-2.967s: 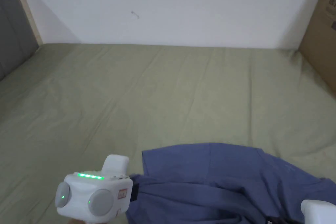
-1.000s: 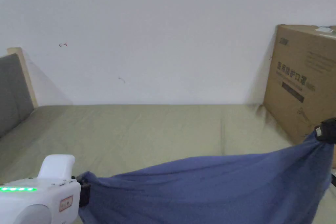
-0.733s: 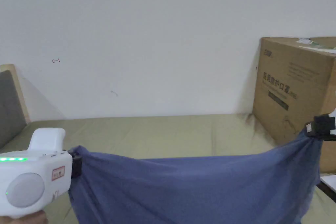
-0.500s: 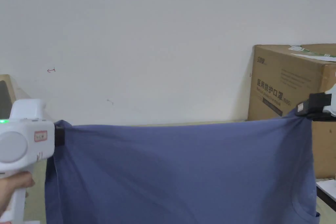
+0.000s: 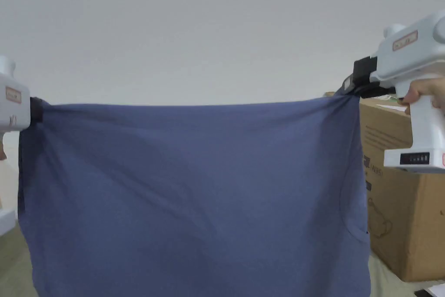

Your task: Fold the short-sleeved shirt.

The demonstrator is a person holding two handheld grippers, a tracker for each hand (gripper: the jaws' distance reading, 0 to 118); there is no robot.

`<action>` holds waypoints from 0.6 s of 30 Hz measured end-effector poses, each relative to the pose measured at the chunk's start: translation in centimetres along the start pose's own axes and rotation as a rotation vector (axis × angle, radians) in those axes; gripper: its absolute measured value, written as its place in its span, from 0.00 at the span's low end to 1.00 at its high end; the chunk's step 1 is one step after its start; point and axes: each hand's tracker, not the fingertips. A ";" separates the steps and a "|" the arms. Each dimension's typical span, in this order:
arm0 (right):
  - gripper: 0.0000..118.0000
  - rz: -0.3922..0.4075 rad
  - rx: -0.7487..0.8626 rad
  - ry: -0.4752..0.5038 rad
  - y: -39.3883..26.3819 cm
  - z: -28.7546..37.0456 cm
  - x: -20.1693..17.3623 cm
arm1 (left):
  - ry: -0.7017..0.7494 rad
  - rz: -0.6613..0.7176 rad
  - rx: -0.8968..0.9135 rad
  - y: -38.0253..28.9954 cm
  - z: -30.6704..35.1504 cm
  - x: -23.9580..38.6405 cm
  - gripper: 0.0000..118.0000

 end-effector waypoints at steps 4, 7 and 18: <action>0.03 -0.033 0.050 0.010 4.9 -0.6 -2.1 | 0.023 0.065 0.020 5.1 -2.5 -0.3 0.02; 0.03 0.017 0.079 -0.029 7.7 -1.5 -2.9 | 0.015 0.068 0.069 7.8 -3.5 -0.2 0.02; 0.03 0.050 0.077 -0.044 10.9 -7.2 -1.1 | 0.036 -0.020 0.103 9.3 -7.9 -0.5 0.02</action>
